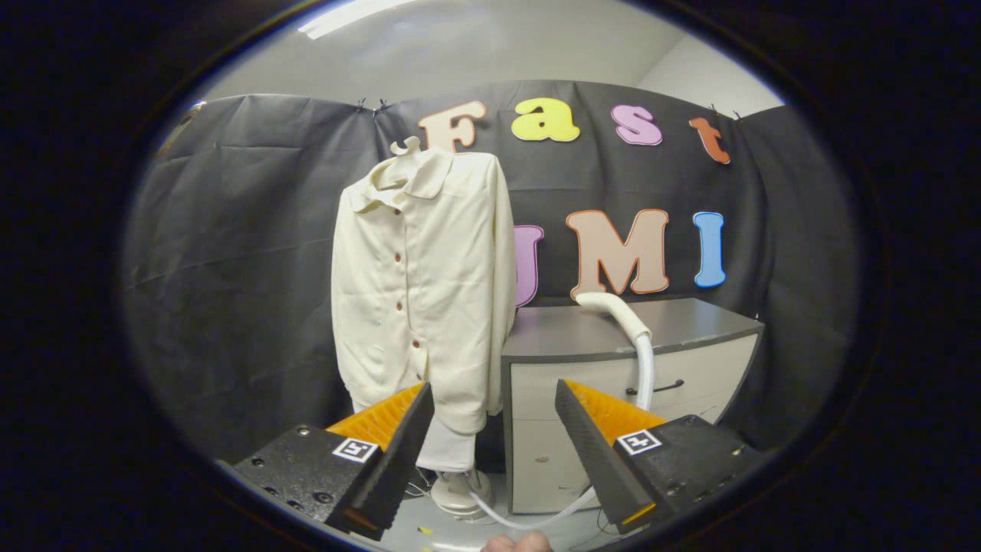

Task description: Iron the clothes twice with a garment steamer, once on the left side and once on the right side.

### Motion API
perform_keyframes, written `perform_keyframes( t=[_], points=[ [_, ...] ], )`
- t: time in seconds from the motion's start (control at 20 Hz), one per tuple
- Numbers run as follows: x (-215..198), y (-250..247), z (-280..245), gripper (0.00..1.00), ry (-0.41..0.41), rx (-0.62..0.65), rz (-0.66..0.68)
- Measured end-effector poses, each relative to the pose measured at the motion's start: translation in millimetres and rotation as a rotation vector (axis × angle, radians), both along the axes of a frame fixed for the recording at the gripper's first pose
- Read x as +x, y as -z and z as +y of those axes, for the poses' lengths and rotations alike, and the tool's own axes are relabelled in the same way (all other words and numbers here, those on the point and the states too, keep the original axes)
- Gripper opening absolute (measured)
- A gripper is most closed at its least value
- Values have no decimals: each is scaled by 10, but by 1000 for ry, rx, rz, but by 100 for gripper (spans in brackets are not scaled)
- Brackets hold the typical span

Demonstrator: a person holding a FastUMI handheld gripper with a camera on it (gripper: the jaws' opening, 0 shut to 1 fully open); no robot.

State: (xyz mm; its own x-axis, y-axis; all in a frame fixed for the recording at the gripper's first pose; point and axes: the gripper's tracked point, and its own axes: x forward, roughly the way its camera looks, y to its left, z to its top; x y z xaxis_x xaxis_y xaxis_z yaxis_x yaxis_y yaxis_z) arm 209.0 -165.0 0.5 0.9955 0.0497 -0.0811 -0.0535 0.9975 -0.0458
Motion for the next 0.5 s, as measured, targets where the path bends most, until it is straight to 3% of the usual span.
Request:
perform_keyframes(
  t=[0.5],
  points=[
    [756,82,-890,98,9,-15,32]
  ],
)
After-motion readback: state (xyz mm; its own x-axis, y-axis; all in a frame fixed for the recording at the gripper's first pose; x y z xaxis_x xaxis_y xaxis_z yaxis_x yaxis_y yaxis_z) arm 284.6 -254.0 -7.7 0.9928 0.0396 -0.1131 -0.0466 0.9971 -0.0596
